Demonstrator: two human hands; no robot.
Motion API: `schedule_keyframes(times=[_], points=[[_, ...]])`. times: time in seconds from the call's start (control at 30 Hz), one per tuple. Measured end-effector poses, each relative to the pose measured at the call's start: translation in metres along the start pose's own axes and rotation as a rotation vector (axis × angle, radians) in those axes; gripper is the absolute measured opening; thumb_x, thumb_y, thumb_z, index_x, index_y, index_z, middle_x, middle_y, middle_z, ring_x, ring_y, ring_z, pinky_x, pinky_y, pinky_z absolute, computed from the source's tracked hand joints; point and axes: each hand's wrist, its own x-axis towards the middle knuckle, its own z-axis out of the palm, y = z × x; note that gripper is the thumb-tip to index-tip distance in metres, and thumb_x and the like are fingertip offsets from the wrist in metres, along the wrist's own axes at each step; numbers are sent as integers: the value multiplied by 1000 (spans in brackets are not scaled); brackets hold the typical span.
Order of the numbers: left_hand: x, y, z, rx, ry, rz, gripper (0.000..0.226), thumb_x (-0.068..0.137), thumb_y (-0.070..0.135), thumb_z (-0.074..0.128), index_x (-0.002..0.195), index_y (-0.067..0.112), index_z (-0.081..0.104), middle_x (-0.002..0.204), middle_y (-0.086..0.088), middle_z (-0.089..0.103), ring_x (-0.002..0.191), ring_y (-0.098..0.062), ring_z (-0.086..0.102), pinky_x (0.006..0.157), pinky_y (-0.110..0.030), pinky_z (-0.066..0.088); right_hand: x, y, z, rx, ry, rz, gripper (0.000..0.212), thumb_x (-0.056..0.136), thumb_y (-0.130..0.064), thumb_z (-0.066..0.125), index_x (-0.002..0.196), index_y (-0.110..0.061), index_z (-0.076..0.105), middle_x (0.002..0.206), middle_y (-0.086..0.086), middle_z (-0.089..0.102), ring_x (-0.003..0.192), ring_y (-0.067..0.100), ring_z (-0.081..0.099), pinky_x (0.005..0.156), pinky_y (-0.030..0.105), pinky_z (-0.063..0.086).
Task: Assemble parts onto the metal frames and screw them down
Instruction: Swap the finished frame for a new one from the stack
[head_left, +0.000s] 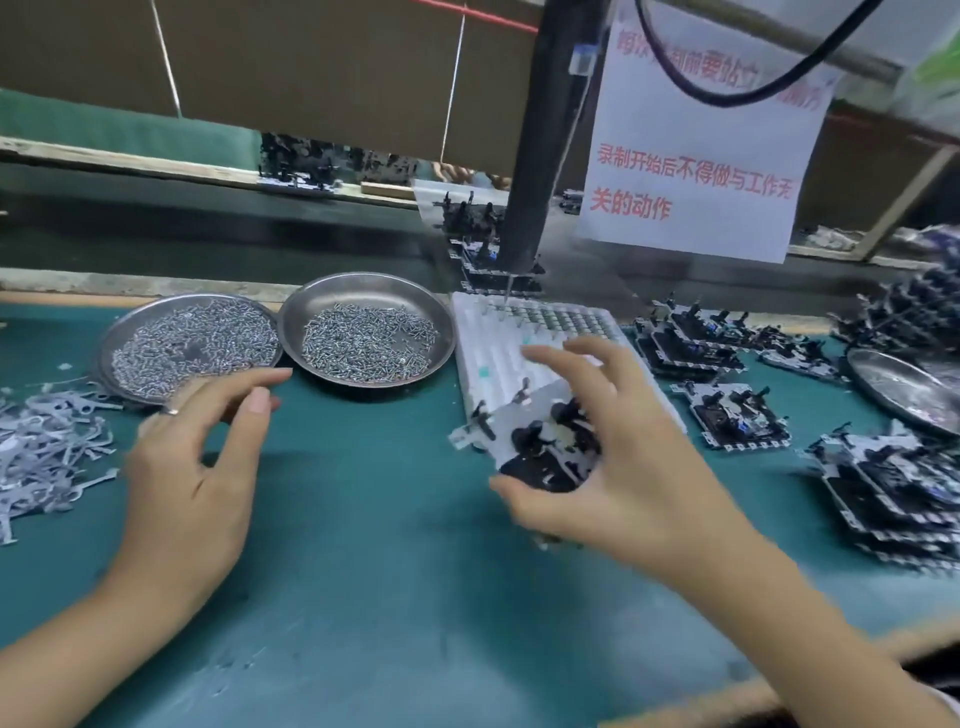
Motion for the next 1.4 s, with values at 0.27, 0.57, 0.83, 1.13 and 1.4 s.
schedule_keyframes(times=[0.27, 0.57, 0.83, 1.13, 1.4], points=[[-1, -7, 2, 5, -12, 16, 21, 92, 44, 41, 99, 56, 57, 94, 27, 59, 87, 7, 54, 84, -16, 40, 35, 146, -80, -359, 110, 424, 71, 66, -42, 79, 130, -30, 50, 138, 8, 36, 122, 23, 41, 99, 41, 38], [-1, -3, 2, 47, -36, 37, 18, 89, 41, 43, 99, 50, 56, 95, 17, 62, 87, 12, 52, 85, -5, 33, 51, 214, -73, -272, -32, 524, 57, 62, -39, 86, 113, -26, 62, 132, 11, 38, 115, 27, 43, 93, 37, 37], [-1, -6, 3, 62, -44, 22, 20, 89, 44, 42, 96, 55, 57, 96, 25, 60, 89, 13, 52, 83, -14, 36, 44, 223, -63, -210, -103, 617, 72, 71, -45, 78, 134, -32, 45, 141, 14, 33, 130, 32, 32, 108, 53, 30], [-1, 4, 3, 91, -62, 30, 18, 90, 42, 42, 98, 52, 56, 99, 18, 61, 90, 13, 51, 87, -10, 34, 50, 106, 3, -116, 370, -106, 16, 86, -7, 64, 100, -1, 69, 105, 13, 64, 101, 28, 60, 90, 28, 42], [5, 22, 3, 365, -201, 70, 41, 86, 42, 41, 114, 22, 63, 98, 11, 57, 93, -13, 53, 93, -43, 36, 68, 26, 97, -148, 254, -440, 20, 76, -4, 70, 94, 3, 69, 90, 17, 68, 78, 34, 64, 63, 41, 53]])
